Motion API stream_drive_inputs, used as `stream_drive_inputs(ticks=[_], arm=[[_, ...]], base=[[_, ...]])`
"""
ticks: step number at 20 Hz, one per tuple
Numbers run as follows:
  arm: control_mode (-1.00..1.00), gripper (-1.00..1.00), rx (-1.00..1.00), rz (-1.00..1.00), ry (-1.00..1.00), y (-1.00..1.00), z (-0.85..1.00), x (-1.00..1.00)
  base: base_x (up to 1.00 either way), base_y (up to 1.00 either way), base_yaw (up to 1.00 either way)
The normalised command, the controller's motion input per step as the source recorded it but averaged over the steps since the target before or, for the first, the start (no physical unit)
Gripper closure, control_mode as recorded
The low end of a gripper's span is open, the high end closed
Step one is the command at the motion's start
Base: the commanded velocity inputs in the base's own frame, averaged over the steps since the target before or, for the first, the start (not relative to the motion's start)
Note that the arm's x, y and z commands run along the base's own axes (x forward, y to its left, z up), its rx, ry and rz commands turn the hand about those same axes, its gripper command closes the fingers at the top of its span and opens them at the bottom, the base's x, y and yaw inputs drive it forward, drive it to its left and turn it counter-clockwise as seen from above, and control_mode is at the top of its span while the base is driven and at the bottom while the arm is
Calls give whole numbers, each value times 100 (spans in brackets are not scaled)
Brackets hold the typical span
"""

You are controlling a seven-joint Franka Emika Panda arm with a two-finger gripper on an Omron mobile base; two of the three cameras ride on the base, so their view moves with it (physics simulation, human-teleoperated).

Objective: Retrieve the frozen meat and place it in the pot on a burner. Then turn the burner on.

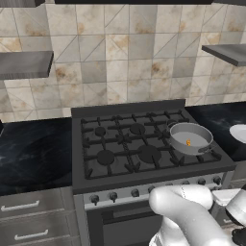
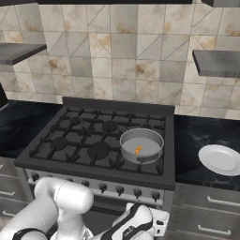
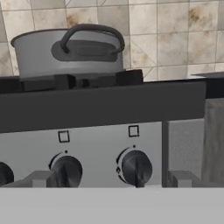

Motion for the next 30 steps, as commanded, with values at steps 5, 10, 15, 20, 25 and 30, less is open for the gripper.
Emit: stream_drive_inputs(ticks=[5,10,15,20,25,30], arm=[[-100,-100,0,0,0,-2,-9,14],[-100,-100,0,0,0,-12,-13,14],[-100,-100,0,0,0,-7,-14,7],[-100,-100,0,0,0,-6,-11,9],[-100,-100,0,0,0,-9,-10,15],[-100,-100,0,0,0,-13,-11,17]], base=[[0,0,0],[0,0,0],[0,0,0],[0,0,0],[0,0,0],[0,0,0]])
